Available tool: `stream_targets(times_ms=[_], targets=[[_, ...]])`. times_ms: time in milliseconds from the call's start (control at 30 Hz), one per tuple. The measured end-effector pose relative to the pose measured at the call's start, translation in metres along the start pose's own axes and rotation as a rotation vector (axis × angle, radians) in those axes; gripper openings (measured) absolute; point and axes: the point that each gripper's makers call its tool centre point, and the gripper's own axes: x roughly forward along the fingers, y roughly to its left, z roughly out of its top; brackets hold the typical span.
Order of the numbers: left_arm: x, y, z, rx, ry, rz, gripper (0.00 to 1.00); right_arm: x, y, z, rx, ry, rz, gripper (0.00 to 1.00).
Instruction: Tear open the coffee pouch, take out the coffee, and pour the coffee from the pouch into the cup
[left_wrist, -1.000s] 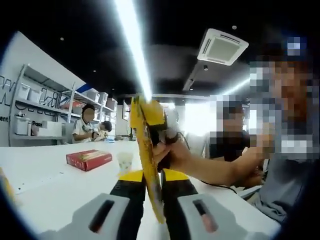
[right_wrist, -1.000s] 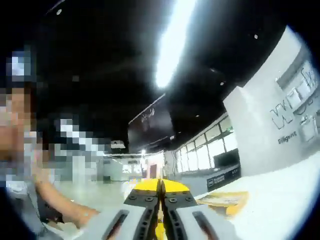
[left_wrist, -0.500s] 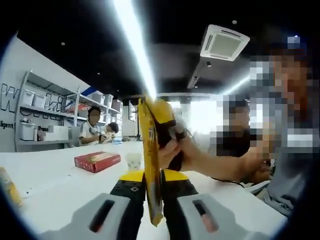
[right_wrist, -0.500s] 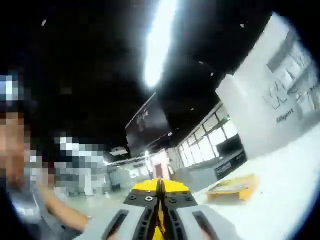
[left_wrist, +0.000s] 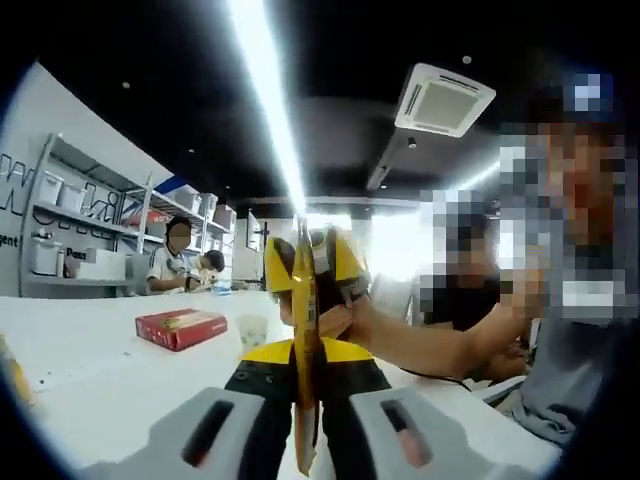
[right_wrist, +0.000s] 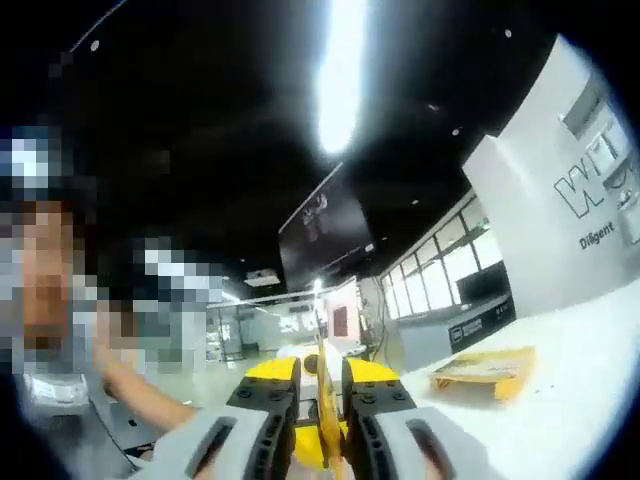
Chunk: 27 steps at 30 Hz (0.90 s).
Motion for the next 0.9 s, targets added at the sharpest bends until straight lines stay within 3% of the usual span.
stream_targets(times_ms=[100,233,333,667,900], targets=[[-0.002,-0.013,0.008,-0.067,-0.04,-0.069,0.11,-0.001,0.007,0.004,0.043,-0.037,0.04,0.17],[-0.001,0.0,0.008,-0.004,-0.025,0.02,0.11,0.002,0.009,0.002,0.032,-0.023,0.031,0.16],[-0.001,0.011,0.003,0.024,0.004,0.083,0.11,0.002,-0.007,-0.001,-0.029,0.008,-0.042,0.13],[-0.003,0.018,0.0,0.014,0.022,0.104,0.11,-0.007,-0.027,0.011,-0.048,-0.017,-0.097,0.07],[-0.004,0.016,-0.001,-0.002,0.026,0.085,0.11,-0.005,-0.022,0.007,-0.047,-0.008,-0.09,0.06]])
